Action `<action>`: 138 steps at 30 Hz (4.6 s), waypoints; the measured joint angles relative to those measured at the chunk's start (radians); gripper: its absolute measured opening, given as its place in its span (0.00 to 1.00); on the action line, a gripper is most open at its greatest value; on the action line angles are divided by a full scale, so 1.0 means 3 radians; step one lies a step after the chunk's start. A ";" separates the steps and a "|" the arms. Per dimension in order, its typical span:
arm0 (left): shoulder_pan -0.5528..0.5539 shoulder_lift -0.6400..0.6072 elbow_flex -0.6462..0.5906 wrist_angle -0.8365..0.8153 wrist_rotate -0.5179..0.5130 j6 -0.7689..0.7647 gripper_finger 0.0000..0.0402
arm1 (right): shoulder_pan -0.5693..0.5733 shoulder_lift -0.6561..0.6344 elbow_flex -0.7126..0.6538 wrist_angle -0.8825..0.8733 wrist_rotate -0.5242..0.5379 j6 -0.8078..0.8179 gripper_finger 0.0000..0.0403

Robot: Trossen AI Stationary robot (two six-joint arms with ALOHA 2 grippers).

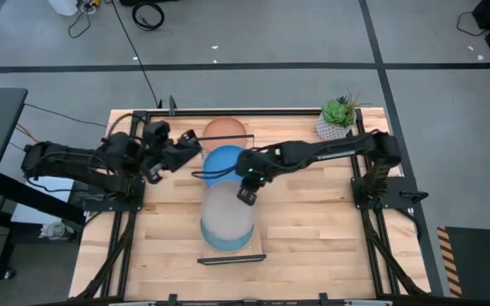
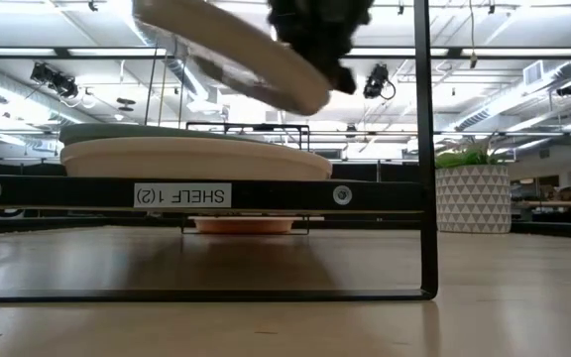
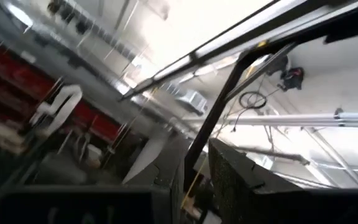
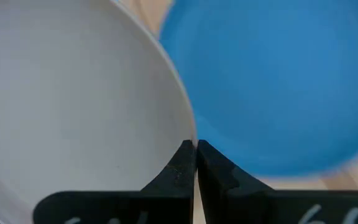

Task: Place and stack plates onto a shelf
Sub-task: Stack the gray plate on top of the light blue plate on the shelf, then stack the brown plate on top of the gray plate on the shelf

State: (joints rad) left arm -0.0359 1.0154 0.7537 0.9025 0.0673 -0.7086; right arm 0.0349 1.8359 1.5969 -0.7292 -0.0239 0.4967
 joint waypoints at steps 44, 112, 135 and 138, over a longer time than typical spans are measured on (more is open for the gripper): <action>-0.0176 -0.0112 -0.0005 -0.1980 0.0792 -0.0295 0.20 | 0.0192 -0.0142 0.0063 -0.0422 -0.0133 -0.1014 0.22; 0.2698 0.1989 -0.0002 -0.3160 -0.0175 -0.0112 0.20 | -0.0547 -0.1004 0.0061 -0.0311 0.0763 -0.1842 0.22; 0.2666 0.2296 -0.0003 -0.3115 -0.0120 -0.0021 0.04 | -0.0561 -0.1004 0.0060 -0.0241 0.0675 -0.1726 0.22; 0.2782 0.2222 -0.0007 -0.2976 -0.0008 -0.0133 0.04 | -0.0561 -0.1004 0.0060 -0.0240 0.0675 -0.1731 0.22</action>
State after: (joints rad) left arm 0.7985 1.6819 0.7517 0.0096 0.0649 -0.7484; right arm -0.1333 1.5349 1.6150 -0.8013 0.1787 -0.0226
